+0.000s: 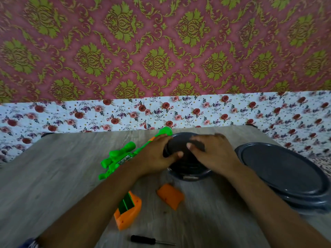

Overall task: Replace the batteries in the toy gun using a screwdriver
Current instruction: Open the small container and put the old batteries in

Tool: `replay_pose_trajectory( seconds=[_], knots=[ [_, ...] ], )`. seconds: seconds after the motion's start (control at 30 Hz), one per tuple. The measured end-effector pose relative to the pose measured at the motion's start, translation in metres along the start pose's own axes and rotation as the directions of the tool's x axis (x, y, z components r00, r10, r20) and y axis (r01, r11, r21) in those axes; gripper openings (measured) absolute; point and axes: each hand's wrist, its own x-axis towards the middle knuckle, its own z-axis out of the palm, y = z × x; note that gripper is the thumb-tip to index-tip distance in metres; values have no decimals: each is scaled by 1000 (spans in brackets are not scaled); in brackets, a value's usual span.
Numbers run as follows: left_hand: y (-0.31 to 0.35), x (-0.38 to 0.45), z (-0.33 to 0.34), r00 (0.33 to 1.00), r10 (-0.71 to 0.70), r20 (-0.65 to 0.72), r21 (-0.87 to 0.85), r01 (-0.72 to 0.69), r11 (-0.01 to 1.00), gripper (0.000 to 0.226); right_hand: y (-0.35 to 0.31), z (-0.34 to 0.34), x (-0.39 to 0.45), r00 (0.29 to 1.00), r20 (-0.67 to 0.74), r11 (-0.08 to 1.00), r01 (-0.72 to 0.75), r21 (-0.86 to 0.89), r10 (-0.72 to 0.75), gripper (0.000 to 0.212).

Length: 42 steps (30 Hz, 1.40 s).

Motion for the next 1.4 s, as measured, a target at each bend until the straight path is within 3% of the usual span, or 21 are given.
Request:
replay_pose_trajectory(
  seconds=[0.07,0.2,0.3,0.47,0.77,0.83,0.9,0.97,1.1,1.2,1.33,1.4],
  knots=[
    [2,8,-2,998,-20,65,-29,22,999,52,0,2,18,999,40,1000,-9,24,8,41],
    [6,17,-5,956,-43,290,-34,56,998,64,5,15,46,958,286,997,-16,-72,36,52],
    [5,21,-8,938,-76,338,2,79,997,70,8,28,48,935,346,996,-53,-72,75,57],
    [3,25,-9,928,-69,366,32,62,998,58,12,41,49,944,321,992,-40,-122,78,56],
    [-4,25,-7,942,-39,332,-21,49,999,67,17,45,51,987,146,997,-77,29,72,36],
    [-7,22,-3,948,-65,312,-14,73,997,82,15,44,48,990,127,997,-69,27,65,37],
    [-12,21,2,955,-88,283,12,88,996,112,14,42,46,991,114,996,-76,48,70,36],
    [-15,20,5,961,-115,250,2,118,993,122,13,39,43,992,86,992,-100,76,93,35],
    [-9,9,9,981,-121,154,-108,138,985,104,6,31,37,995,59,997,-75,-35,77,34],
    [-10,1,13,987,-141,70,-59,146,988,97,0,11,26,998,69,995,1,-102,6,35],
    [7,-16,12,999,-32,8,-23,32,999,57,-3,-28,-9,953,297,987,103,-125,-62,26],
    [14,-17,11,999,-27,22,10,27,1000,49,0,-35,-20,918,390,980,138,-140,-74,23]
  ],
)
